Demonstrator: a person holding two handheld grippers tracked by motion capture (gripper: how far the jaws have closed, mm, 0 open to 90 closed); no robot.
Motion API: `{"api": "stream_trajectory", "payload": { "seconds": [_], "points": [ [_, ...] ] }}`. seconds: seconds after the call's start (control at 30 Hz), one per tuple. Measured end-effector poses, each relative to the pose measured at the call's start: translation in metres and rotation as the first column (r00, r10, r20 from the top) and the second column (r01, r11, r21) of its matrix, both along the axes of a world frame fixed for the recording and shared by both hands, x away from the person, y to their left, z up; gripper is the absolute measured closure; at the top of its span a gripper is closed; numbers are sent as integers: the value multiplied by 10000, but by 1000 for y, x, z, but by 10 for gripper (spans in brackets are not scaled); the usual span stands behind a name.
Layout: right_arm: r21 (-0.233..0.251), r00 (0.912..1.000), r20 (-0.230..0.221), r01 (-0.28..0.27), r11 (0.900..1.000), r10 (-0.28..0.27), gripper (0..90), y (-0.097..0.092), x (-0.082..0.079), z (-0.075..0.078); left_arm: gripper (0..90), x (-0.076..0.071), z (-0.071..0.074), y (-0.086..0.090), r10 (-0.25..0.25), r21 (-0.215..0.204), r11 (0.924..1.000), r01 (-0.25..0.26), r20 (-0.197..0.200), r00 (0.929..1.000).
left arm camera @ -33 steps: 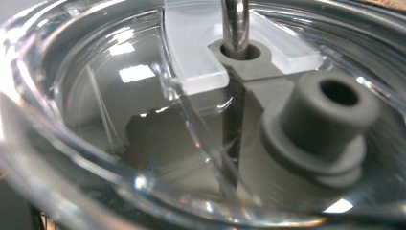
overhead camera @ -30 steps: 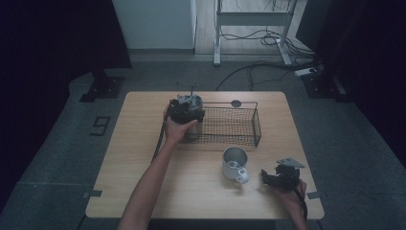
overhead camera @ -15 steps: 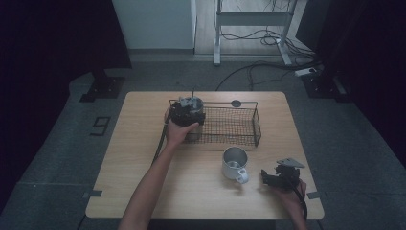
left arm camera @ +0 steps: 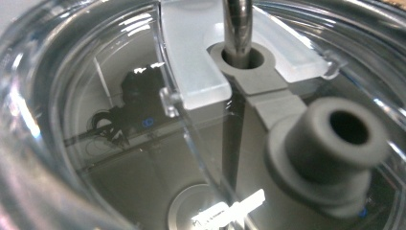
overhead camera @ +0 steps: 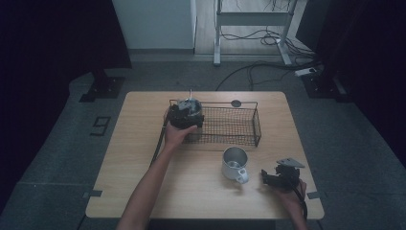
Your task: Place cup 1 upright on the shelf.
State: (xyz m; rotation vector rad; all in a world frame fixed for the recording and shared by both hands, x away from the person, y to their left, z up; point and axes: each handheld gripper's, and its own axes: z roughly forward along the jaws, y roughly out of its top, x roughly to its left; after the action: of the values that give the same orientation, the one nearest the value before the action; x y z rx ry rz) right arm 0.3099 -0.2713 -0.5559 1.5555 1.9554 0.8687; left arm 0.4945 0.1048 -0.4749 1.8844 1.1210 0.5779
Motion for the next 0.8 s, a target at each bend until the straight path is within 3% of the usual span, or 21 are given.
{"api": "stream_trajectory", "payload": {
  "seconds": [0.23,0.43,0.8],
  "points": [
    [2,10000,-1,0,10000,0,105,0,0,0,18,-1,3,3,-73,-82,9999,72,-86,9999],
    [1,10000,-1,1,10000,-1,105,0,0,0,0,-7,14,7,-116,-335,9994,121,131,9998],
    [9,10000,-2,-4,10000,4,106,0,0,0,0,-29,34,22,-283,-108,9995,289,524,9982]
  ]
}}
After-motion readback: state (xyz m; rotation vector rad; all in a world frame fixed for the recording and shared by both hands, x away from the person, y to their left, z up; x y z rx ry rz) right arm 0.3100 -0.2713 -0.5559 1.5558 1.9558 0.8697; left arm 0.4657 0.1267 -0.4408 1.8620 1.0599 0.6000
